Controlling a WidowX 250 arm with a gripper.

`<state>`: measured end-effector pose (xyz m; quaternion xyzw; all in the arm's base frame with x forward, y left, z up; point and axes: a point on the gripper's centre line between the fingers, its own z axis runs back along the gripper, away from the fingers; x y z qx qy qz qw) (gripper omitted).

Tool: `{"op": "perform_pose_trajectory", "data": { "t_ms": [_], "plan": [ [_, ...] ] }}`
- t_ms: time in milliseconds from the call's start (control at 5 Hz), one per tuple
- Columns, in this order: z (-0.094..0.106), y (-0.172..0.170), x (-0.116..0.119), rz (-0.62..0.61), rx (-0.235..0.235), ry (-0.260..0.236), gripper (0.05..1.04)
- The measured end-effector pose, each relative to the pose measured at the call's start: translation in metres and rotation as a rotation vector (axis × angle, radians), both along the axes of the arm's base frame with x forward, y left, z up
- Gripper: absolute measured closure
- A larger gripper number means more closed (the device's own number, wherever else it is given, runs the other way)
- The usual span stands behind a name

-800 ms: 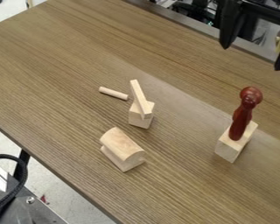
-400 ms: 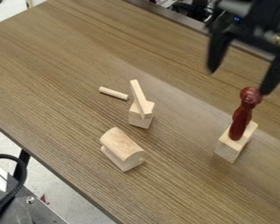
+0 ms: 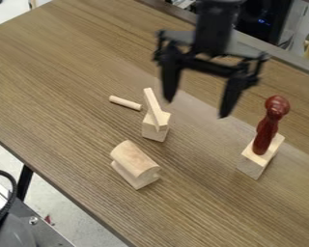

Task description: Move the white block to the right side of the table

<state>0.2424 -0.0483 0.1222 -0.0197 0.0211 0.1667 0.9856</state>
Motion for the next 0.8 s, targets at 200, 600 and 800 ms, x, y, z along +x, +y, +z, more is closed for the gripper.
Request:
{"op": "perform_pose_trajectory", "data": {
  "t_ms": [200, 600, 800],
  "plan": [
    [-0.011, 0.012, -0.001, 0.054, 0.005, -0.013, 0.083],
    [-0.030, 0.032, 0.006, 0.171, 0.041, -0.055, 0.083],
    [-0.037, 0.042, 0.012, 0.232, 0.047, -0.067, 0.083]
  ]
}}
